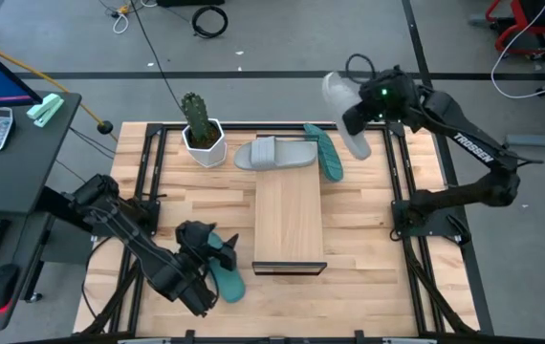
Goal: Pick and place slides into the shelf
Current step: Put the gray slipper on the shelf
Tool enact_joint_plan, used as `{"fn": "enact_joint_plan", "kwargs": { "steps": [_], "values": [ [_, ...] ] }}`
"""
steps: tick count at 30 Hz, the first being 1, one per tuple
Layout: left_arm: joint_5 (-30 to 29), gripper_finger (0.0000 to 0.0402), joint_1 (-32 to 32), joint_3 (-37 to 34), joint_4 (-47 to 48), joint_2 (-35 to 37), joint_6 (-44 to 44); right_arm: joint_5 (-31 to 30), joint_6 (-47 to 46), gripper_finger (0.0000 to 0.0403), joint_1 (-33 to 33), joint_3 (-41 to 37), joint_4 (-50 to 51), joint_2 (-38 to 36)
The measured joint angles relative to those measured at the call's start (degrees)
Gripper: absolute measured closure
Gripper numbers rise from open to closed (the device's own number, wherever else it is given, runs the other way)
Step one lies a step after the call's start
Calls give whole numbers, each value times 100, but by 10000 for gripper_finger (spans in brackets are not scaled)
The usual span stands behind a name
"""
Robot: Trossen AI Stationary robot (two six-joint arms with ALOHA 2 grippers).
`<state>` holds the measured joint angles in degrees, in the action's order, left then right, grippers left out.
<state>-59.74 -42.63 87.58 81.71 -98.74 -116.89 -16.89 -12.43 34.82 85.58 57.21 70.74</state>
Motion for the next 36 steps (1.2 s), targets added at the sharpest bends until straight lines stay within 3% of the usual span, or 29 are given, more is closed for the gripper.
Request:
{"fn": "enact_joint_plan", "kwargs": {
  "steps": [7, 15, 28, 36],
  "values": [
    [-130, 37, 166, 930, 24, 0, 1184, 465, 218, 393, -1180, 0, 53, 0],
    [25, 37, 317, 2023, 378, 53, 2291, 484, 332, 393, -2508, 0, 254, 0],
    [993, 36, 350, 1964, 313, 652, 2155, 529, 195, 393, -4481, 0, -308, 68],
    [1004, 36, 113, 1964, -227, 874, 2153, 388, 529, 393, -5202, 560, -534, 1003]
  ]
}}
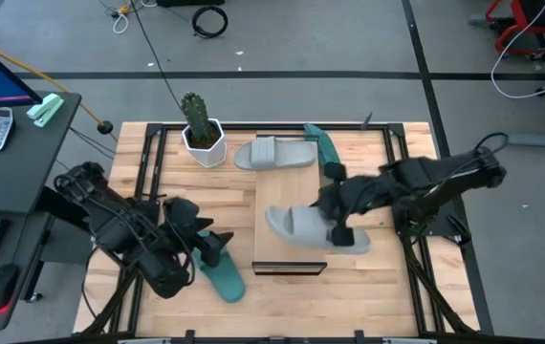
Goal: Pick and place slides into the shelf
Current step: Put the gray slipper on the shelf
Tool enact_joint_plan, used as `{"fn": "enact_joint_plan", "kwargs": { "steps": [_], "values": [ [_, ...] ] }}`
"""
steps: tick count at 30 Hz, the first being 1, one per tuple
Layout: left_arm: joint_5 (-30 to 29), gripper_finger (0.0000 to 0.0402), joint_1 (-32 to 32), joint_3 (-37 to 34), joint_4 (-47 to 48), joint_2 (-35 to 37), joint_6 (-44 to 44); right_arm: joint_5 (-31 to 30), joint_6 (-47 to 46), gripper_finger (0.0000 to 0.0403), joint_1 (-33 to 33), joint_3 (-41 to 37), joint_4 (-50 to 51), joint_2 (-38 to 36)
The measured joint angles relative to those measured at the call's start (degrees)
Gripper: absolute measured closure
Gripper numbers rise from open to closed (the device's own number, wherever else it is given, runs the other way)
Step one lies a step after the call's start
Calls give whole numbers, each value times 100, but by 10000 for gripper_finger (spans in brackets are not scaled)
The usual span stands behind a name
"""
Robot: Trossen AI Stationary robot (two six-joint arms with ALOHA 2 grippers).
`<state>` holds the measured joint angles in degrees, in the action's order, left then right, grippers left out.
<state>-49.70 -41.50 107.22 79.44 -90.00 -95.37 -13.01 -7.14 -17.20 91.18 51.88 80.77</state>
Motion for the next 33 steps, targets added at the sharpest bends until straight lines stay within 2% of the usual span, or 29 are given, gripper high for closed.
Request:
{"fn": "enact_joint_plan", "kwargs": {
  "steps": [5, 10, 14, 22, 26, 28, 30, 33],
  "values": [
    [10, 36, -211, 0, 185, 9, -31, -634, 649, 393, -280, 1173, 773, 899],
    [-196, 36, -321, -4, 992, -39, -822, -1491, 1467, 393, -445, 2295, 1676, 1660],
    [-397, 36, -339, -255, 995, 34, -1225, -2113, 2208, 393, -480, 2722, 1990, 1983],
    [-639, 36, -83, -1042, 796, 46, -2238, -1931, 3226, 393, 122, 2710, 1462, 1998],
    [-655, 36, 71, -1329, 279, 42, -2250, -1236, 3627, 393, 682, 2710, 1006, 2025],
    [-671, 36, 98, -1387, 81, 42, -2238, -1088, 3904, 393, 952, 2710, 805, 2076],
    [-708, 36, 95, -1392, -20, 40, -2209, -884, 4125, 393, 1234, 2707, 786, 2150],
    [-794, 36, 90, -1392, -40, 42, -2251, -268, 4229, 393, 1689, 2705, 739, 2277]
  ]
}}
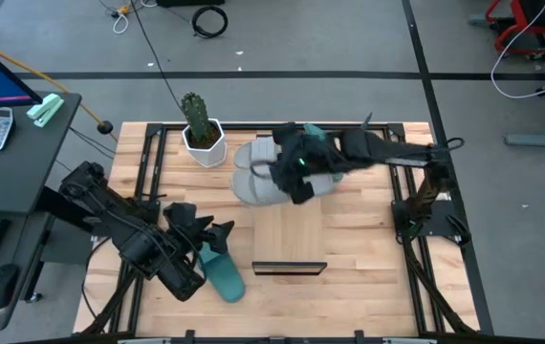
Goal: Pick and place slides into the shelf
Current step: Put the gray slipper on the shelf
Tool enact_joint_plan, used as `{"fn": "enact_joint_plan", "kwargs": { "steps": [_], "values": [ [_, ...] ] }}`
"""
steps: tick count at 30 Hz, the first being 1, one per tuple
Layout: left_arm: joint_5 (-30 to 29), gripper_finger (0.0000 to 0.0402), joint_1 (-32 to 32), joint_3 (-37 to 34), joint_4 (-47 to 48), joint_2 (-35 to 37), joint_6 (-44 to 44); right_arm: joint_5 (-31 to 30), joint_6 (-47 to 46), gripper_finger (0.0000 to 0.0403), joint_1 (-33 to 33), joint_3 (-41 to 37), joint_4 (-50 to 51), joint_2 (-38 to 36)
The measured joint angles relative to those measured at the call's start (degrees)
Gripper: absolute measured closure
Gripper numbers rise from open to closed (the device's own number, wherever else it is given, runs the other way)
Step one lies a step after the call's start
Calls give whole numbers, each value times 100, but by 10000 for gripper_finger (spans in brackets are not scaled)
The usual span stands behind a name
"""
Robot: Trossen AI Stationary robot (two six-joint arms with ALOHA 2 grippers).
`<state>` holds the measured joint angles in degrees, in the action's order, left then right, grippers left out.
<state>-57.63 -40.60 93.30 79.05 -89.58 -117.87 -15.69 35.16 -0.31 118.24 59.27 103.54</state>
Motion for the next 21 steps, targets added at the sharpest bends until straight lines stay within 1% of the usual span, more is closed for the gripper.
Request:
{"fn": "enact_joint_plan", "kwargs": {
  "steps": [2, 4, 8, 15, 21],
  "values": [
    [-73, 36, -22, 0, -4, -1, -21, 293, 123, 393, 247, 0, -80, 145],
    [-101, 36, -46, 0, -37, 0, -23, 404, 260, 393, 451, -4, -240, 306],
    [-99, 36, -55, 2, -153, 0, -1, 886, 215, 393, 778, -4, -502, 491],
    [-113, 36, -108, 2, 19, 0, 4, 1321, 127, 393, 1007, -4, -543, 680],
    [-117, 36, -145, 2, 673, 11, 1, 1343, 106, 393, 1005, -4, -687, 926]
  ]
}}
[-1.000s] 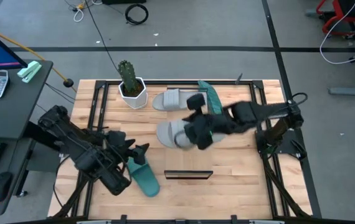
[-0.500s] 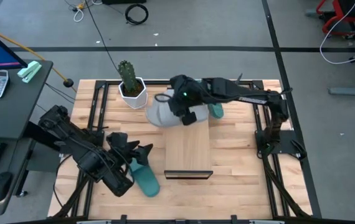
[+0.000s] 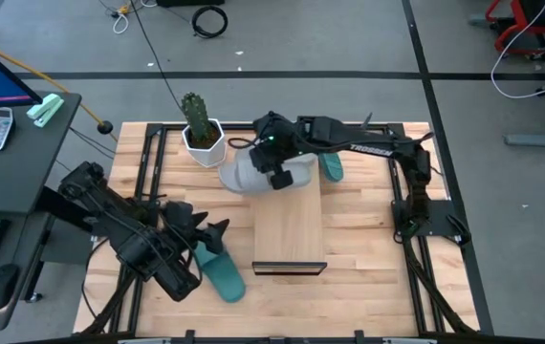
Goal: Pick and place slides into the shelf
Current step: Put the gray slipper on the shelf
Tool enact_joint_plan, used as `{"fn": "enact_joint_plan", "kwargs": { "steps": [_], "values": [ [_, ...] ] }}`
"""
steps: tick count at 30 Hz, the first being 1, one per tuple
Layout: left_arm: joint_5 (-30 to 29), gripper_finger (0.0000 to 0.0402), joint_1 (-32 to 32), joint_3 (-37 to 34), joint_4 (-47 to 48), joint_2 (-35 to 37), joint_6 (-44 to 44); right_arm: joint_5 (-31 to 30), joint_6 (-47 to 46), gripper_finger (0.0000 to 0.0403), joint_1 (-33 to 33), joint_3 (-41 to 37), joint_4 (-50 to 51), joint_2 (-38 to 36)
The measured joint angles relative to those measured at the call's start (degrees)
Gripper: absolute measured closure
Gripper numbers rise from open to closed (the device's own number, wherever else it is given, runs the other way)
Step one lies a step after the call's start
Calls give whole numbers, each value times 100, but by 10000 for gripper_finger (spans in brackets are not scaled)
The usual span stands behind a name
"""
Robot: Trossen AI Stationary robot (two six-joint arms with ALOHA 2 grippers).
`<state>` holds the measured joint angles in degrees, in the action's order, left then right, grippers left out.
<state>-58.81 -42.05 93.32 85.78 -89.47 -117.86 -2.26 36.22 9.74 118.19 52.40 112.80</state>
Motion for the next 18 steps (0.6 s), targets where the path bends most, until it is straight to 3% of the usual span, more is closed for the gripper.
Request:
{"fn": "enact_joint_plan", "kwargs": {
  "steps": [18],
  "values": [
    [-337, 36, -185, 2, 424, 937, 910, -72, -171, 393, 2, 0, 414, 399]
  ]
}}
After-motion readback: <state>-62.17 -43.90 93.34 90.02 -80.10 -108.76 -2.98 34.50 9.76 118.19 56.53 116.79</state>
